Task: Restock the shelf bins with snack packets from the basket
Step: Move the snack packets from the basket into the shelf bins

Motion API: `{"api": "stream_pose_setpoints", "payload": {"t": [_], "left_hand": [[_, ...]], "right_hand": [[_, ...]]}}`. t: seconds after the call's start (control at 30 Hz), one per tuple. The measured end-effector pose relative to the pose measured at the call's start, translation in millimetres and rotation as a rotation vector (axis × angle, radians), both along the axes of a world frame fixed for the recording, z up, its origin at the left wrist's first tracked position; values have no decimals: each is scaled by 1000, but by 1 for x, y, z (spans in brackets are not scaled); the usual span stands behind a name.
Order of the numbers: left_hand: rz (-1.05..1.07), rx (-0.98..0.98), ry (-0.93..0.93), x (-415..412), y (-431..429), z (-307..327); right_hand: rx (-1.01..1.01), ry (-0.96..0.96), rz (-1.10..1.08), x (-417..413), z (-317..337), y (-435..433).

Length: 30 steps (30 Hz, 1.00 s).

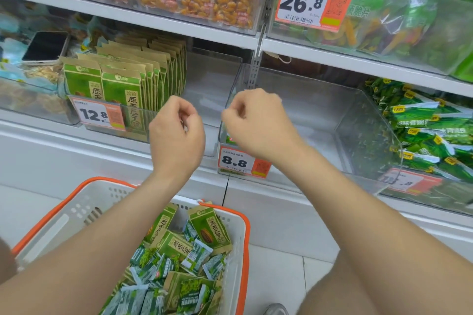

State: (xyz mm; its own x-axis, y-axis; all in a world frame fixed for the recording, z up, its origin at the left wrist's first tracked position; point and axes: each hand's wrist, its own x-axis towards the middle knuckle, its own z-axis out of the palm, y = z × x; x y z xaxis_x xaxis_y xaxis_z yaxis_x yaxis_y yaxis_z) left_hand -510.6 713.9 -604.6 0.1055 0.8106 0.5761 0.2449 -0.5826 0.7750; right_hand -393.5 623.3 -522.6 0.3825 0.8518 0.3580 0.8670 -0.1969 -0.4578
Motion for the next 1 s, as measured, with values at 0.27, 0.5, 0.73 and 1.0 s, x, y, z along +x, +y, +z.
{"api": "stream_pose_setpoints", "payload": {"t": [0.27, 0.5, 0.73, 1.0], "left_hand": [[-752, -404, 1360, -47, -35, -78], [-920, -464, 1842, -70, -68, -172], [-864, -378, 2054, -97, -88, -208], [-948, -506, 1658, -81, -56, -173]], "right_hand": [[-710, -358, 409, -59, -72, -41], [-1102, -509, 588, -75, -133, -53], [-1109, -525, 684, -92, -152, -49], [-1091, -450, 674, -84, -120, -40]]}}
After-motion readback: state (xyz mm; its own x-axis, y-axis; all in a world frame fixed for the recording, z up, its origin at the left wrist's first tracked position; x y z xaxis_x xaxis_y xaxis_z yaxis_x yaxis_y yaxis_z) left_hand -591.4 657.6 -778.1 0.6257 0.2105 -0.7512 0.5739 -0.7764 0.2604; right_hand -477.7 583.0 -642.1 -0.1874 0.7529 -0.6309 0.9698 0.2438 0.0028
